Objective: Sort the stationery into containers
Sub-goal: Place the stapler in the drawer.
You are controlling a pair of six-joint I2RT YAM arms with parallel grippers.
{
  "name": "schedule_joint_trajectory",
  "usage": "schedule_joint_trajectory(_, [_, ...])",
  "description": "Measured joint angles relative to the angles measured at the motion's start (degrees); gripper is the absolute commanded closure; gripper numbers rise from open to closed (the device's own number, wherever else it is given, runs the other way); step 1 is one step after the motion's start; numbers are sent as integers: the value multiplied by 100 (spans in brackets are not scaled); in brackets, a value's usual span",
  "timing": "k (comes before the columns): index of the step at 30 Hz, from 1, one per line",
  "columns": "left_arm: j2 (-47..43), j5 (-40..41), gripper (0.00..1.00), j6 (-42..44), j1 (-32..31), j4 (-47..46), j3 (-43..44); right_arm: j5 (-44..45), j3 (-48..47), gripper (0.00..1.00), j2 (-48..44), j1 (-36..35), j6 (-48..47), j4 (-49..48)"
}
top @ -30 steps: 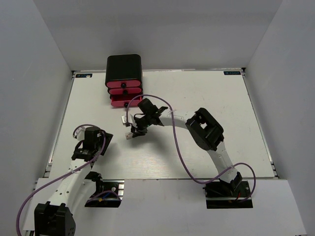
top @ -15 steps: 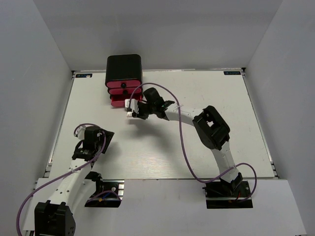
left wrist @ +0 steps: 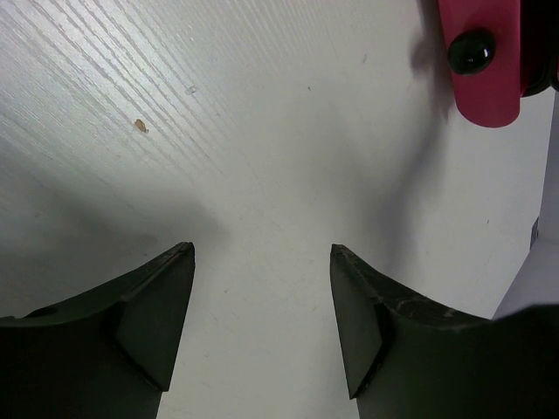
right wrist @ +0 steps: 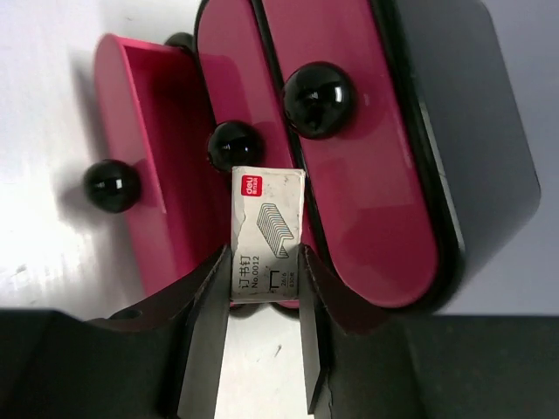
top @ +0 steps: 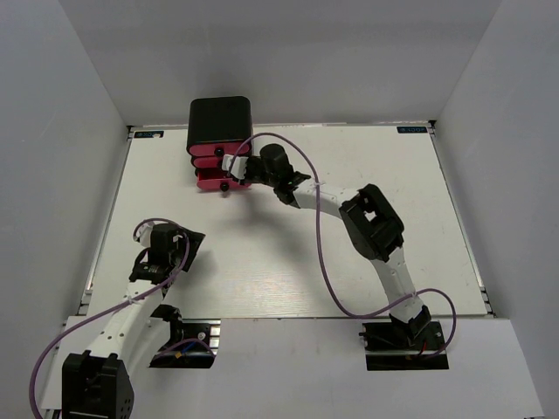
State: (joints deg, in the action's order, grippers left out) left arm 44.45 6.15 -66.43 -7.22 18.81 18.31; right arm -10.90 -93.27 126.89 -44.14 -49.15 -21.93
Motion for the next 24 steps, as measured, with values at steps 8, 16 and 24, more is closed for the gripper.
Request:
schedule_joint_trajectory(8, [153,-59,27,4,-2,-96,0,155,-295,73,678,-20,-310,-157])
schedule_joint_trajectory(16, [407,-116,27,24,-2,-293,-4,173,-313,42,737,-22,-376,-321])
schedule_joint_trajectory(24, [1193,-415,76,-48,-2,-1097,-7,87,-11,69,557,-9,-267,-461])
